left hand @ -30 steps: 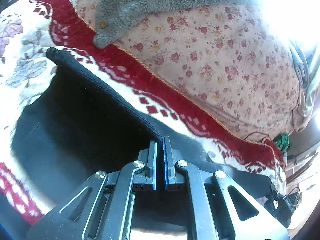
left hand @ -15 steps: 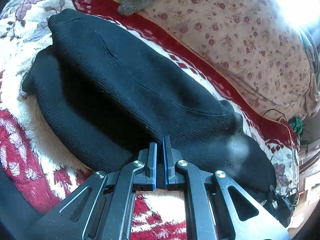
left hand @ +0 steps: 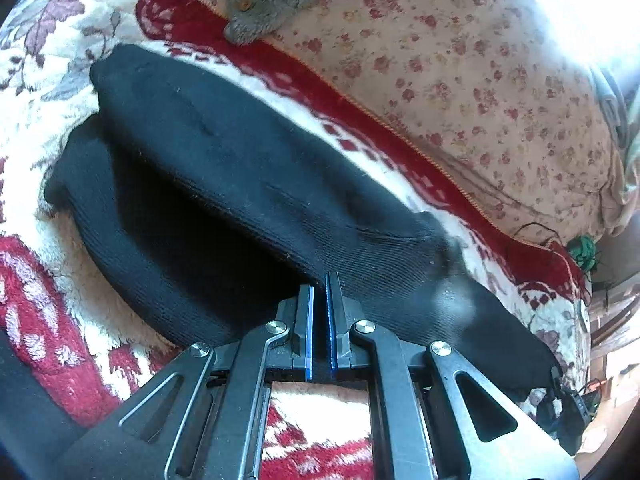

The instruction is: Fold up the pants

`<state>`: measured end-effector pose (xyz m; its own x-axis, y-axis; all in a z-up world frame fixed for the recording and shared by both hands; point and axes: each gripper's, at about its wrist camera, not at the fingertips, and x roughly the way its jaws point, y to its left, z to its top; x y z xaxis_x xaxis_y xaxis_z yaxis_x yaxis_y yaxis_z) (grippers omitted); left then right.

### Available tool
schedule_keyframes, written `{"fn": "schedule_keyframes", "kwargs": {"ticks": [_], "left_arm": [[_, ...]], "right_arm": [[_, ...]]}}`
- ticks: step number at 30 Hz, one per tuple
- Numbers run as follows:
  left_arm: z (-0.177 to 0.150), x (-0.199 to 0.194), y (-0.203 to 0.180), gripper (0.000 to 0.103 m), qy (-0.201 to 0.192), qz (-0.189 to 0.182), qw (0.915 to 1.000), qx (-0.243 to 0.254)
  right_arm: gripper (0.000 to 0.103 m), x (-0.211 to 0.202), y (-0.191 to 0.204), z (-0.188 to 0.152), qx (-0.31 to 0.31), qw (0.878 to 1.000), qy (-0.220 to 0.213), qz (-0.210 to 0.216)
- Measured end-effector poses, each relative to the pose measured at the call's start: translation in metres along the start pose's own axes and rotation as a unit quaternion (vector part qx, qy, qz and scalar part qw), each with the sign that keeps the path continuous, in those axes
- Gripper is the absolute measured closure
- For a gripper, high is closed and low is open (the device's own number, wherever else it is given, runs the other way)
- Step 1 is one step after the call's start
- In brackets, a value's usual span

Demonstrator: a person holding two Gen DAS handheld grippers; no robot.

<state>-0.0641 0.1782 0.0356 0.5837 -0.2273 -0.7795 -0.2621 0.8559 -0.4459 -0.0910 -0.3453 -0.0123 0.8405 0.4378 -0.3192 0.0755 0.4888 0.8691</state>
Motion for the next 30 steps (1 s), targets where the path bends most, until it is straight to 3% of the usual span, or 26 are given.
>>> {"fn": "schedule_keyframes", "kwargs": {"ticks": [6,9,13,15,19,21,23,24,27,30], "left_arm": [[-0.013,-0.007,-0.002,0.099,0.001,-0.002,0.9998,0.019],[-0.016,0.010,0.005,0.098,0.021,0.010,0.9997,0.012],[-0.017,0.010,0.014,0.097,0.023,-0.008,0.9997,-0.004],[-0.017,0.004,0.016,0.089,0.025,-0.004,0.9997,0.000],[-0.016,-0.015,0.029,0.086,0.017,0.009,0.9998,-0.004],[-0.014,-0.030,0.040,0.086,-0.001,0.024,0.9997,-0.008],[-0.009,-0.043,0.054,0.086,-0.015,0.033,0.9992,-0.019],[-0.007,-0.046,0.059,0.080,-0.018,0.035,0.9989,-0.023],[0.004,-0.059,0.084,0.061,-0.037,0.037,0.9973,-0.052],[0.012,-0.065,0.104,0.058,-0.051,0.039,0.9944,-0.084]], "right_arm": [[0.098,-0.022,0.000,-0.007,-0.003,1.000,-0.003,-0.015],[0.097,-0.011,-0.009,-0.010,-0.020,0.997,0.008,-0.074],[0.084,0.003,-0.004,-0.011,-0.045,0.987,0.029,-0.154],[0.081,0.001,0.001,-0.009,-0.055,0.981,0.025,-0.184],[0.081,-0.018,0.025,-0.002,-0.088,0.972,-0.016,-0.217],[0.080,-0.023,0.042,-0.003,-0.114,0.973,-0.025,-0.200],[0.076,-0.014,0.067,-0.009,-0.153,0.976,-0.008,-0.158],[0.076,-0.007,0.076,-0.013,-0.166,0.976,0.004,-0.140],[0.075,0.031,0.107,-0.039,-0.190,0.978,0.080,-0.037],[0.074,0.081,0.128,-0.078,-0.164,0.968,0.177,0.070]]}}
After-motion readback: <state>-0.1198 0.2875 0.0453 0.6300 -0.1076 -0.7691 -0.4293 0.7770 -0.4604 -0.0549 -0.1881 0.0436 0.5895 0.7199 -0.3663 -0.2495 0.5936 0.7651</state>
